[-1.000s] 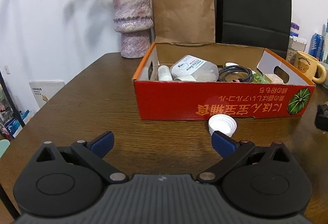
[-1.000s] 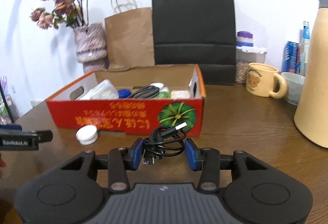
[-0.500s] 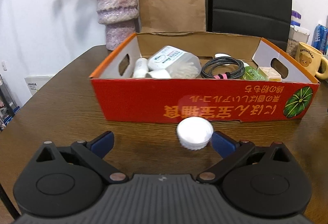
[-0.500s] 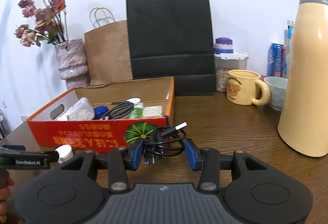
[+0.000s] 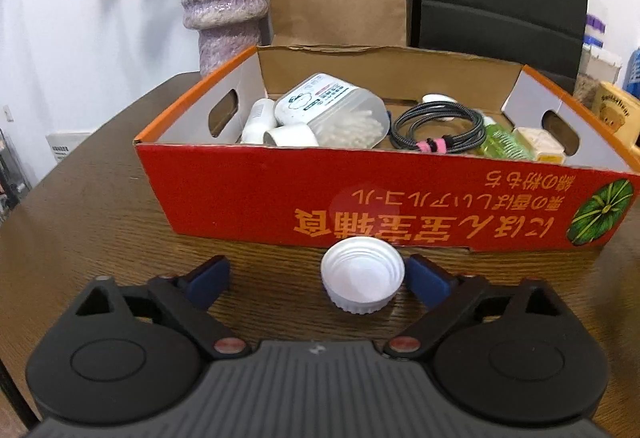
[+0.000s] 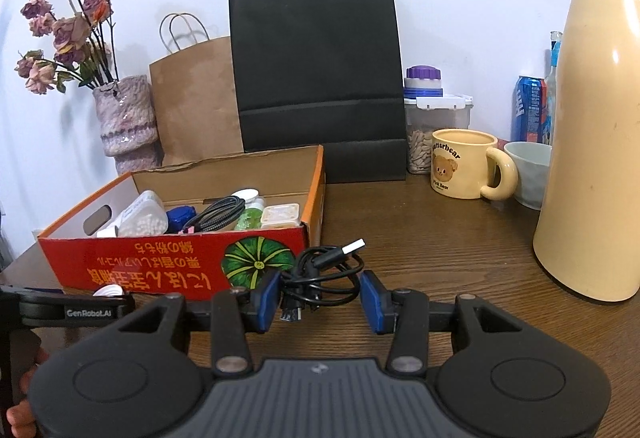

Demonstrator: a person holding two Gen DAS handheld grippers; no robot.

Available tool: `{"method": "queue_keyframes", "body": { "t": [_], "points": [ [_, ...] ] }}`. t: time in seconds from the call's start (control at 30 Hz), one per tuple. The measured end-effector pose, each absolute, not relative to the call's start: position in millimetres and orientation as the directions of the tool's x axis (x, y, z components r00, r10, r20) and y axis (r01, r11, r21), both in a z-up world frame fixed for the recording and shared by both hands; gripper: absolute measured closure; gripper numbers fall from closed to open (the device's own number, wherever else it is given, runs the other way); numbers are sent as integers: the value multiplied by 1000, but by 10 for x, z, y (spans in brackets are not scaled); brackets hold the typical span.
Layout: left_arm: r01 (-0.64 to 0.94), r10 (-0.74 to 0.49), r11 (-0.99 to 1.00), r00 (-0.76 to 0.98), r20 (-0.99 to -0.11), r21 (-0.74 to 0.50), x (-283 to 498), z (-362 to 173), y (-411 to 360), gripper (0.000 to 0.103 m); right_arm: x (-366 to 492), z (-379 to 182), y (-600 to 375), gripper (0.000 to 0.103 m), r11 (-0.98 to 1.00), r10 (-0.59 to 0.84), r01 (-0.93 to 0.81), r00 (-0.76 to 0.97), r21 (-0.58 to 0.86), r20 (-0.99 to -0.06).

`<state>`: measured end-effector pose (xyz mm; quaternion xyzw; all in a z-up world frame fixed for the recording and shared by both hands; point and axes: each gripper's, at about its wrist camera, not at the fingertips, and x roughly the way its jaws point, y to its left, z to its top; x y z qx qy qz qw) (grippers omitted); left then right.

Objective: Organize rigid objects
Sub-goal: 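Close the left tool on the white cap while the right tool holds the USB cable, then carry the white cap in the left tool while the right tool carries the USB cable into the box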

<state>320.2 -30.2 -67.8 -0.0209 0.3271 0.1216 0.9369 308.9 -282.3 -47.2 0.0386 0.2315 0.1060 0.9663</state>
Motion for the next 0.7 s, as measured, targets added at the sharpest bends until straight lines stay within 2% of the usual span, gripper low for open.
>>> {"method": "queue_keyframes", "body": {
  "t": [0.07,0.13,0.7],
  "points": [
    [-222,191,975,772,-606,24,3161,-672,-309,28,3085,-476,-2808,60,974,224,-191,869,118,-442],
    [-210,186,977,784,-592,29,3118,-660,-340,62,3084,-476,-2804,60,974,225,-195,868,114,-442],
    [-220,184,976,807,-562,4,2790,-581,-217,62,2928,-440,-2693,61,961,274,-259,859,94,-433]
  ]
}}
